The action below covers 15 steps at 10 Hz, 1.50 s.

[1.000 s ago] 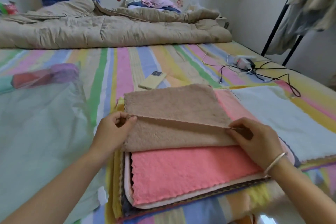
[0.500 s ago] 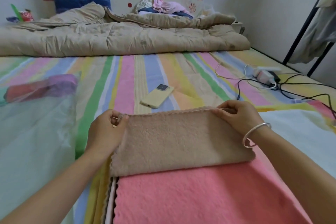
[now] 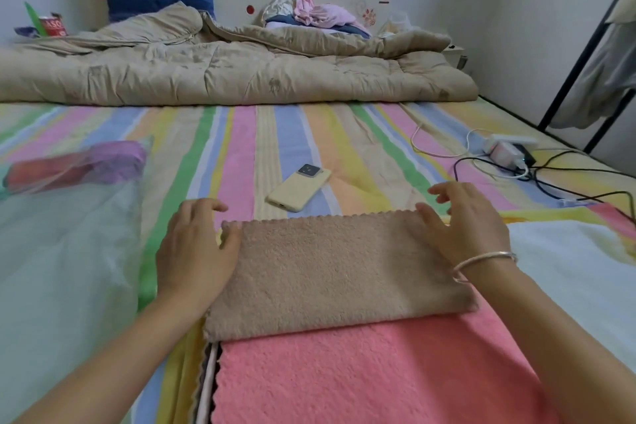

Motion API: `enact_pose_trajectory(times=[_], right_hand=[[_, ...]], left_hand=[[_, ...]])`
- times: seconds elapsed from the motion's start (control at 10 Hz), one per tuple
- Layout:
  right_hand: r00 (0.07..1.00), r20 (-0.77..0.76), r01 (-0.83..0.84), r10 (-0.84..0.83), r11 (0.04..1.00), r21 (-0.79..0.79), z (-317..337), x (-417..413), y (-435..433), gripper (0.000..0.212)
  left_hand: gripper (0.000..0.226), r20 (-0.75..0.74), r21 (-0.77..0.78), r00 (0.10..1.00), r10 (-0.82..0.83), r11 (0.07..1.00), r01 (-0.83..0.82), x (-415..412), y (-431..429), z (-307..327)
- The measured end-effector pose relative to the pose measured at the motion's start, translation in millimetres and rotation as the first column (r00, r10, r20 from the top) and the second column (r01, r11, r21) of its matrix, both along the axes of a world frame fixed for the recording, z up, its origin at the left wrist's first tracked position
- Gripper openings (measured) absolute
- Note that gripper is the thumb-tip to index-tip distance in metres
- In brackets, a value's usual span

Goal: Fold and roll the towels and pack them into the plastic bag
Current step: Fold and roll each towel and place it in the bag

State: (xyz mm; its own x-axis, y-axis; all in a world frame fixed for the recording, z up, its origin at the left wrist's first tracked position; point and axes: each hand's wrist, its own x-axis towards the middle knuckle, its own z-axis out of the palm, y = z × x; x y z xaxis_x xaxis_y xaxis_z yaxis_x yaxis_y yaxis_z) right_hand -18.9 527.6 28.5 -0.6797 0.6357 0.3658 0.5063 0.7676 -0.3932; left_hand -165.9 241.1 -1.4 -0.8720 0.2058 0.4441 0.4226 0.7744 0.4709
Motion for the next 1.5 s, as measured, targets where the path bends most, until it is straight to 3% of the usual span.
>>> enact_pose_trajectory(times=[0.1, 0.2, 0.3, 0.4, 0.5, 0.6, 0.7, 0.8, 0.9, 1.0, 1.1, 1.2, 1.3, 1.4, 1.5], right_hand=[[0.998, 0.000, -0.053, 0.055, 0.955, -0.293, 20, 44, -44, 0.011], [0.965, -0.008, -0.134, 0.261, 0.470, -0.872, 29, 81, -97, 0.036], [0.972, -0.139, -0.153, 0.189, 0.063, -0.986, 22, 99, -114, 0.078], [0.939, -0.316, -0.336, -0.137, -0.165, -0.927, 5, 99, -118, 0.084], [0.861, -0.463, -0.446, -0.210, 0.124, -0.886, -16, 91, -120, 0.070], [0.836, -0.357, -0.314, -0.417, 0.171, -0.934, -46, 68, -121, 0.041], [0.845, -0.388, -0.166, -0.368, 0.510, -0.844, -75, 56, -114, 0.016], [0.747, -0.380, -0.230, -0.545, 0.324, -0.918, -35, 46, -128, 0.038], [0.866, -0.319, -0.059, -0.386, 0.554, -0.830, -17, 41, -142, 0.069], [0.949, -0.281, -0.015, -0.141, 0.871, -0.491, -8, 30, -164, 0.072], [0.980, -0.159, -0.119, 0.116, 0.993, -0.011, -18, 20, -187, 0.063], [0.917, 0.059, -0.397, 0.394, 0.895, 0.204, -31, 18, -205, 0.054], [0.841, 0.210, -0.539, 0.499, 0.809, 0.234, -43, 21, -209, 0.053], [0.817, 0.251, -0.572, 0.519, 0.785, 0.237, -44, 25, -203, 0.049], [0.787, 0.251, -0.615, 0.564, 0.751, 0.240, -42, 27, -198, 0.049]], left_hand=[[0.030, -0.117, -0.037, 0.958, -0.260, 0.965, 0.258, 30, 13, 14], [0.050, -0.058, -0.190, 0.871, -0.489, 0.861, 0.471, 63, 33, 15], [0.069, 0.052, -0.342, 0.812, -0.581, 0.754, 0.561, 82, 55, 8], [0.080, 0.130, -0.478, 0.842, -0.523, 0.711, 0.516, 80, 65, -11], [0.081, 0.140, -0.554, 0.869, -0.474, 0.690, 0.466, 75, 66, -26], [0.080, 0.151, -0.550, 0.874, -0.461, 0.696, 0.462, 77, 68, -28], [0.068, 0.139, -0.474, 0.844, -0.519, 0.713, 0.517, 81, 63, -18], [0.048, 0.104, -0.087, 0.790, -0.604, 0.786, 0.613, 87, 47, 0], [0.029, 0.186, 0.382, 0.821, -0.540, 0.810, 0.446, 83, 28, 11], [0.023, 0.563, 0.702, 0.638, -0.525, 0.711, -0.034, 63, 7, 21], [0.034, 0.714, 0.697, 0.228, -0.662, 0.641, -0.323, 42, -22, 37], [0.045, 0.715, 0.685, 0.123, -0.689, 0.654, -0.321, 24, -39, 37], [0.050, 0.733, 0.670, 0.119, -0.669, 0.681, -0.297, 15, -38, 28], [0.052, 0.765, 0.642, 0.149, -0.627, 0.720, -0.264, 13, -34, 21], [0.061, 0.773, 0.630, 0.277, -0.571, 0.741, -0.232, 14, -25, 18]])
